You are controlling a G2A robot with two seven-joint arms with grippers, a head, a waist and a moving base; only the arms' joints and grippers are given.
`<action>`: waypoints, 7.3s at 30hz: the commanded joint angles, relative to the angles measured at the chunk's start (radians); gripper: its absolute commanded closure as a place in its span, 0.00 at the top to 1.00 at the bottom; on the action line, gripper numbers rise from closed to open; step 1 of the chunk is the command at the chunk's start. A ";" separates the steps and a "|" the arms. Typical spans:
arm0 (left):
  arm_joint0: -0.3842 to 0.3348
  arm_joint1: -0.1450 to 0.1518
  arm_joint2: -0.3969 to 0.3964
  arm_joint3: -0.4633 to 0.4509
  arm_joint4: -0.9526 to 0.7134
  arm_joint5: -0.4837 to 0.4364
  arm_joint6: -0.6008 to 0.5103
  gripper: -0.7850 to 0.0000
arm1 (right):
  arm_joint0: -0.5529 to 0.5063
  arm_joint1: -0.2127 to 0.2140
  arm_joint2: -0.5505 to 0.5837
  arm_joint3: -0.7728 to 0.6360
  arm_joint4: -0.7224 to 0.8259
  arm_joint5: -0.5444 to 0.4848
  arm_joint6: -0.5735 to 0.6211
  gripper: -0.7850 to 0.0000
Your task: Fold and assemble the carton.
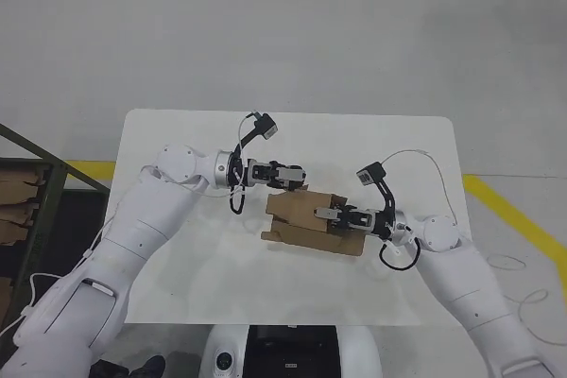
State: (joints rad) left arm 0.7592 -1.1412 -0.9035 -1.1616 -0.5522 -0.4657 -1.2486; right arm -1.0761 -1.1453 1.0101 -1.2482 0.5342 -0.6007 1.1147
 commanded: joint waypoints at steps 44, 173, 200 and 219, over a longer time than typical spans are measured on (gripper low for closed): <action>0.081 -0.009 -0.019 -0.051 -0.021 0.017 -0.035 1.00 | 0.028 -0.011 0.072 0.089 -0.056 0.030 -0.209 0.00; 0.064 -0.043 -0.057 -0.004 -0.037 0.064 -0.065 1.00 | -0.099 -0.002 0.161 -0.079 -0.022 0.010 -0.117 0.00; 0.039 -0.054 -0.054 0.011 -0.029 0.061 -0.074 1.00 | -0.107 -0.003 0.147 -0.101 0.011 0.012 -0.068 0.00; 0.054 -0.053 -0.072 -0.002 -0.021 0.059 -0.072 1.00 | -0.106 0.000 0.178 -0.070 0.021 0.005 -0.093 0.00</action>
State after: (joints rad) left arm 0.8105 -1.1953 -0.9703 -1.1623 -0.5752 -0.4053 -1.3228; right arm -1.1819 -1.1458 1.1841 -1.3209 0.5541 -0.5955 1.0246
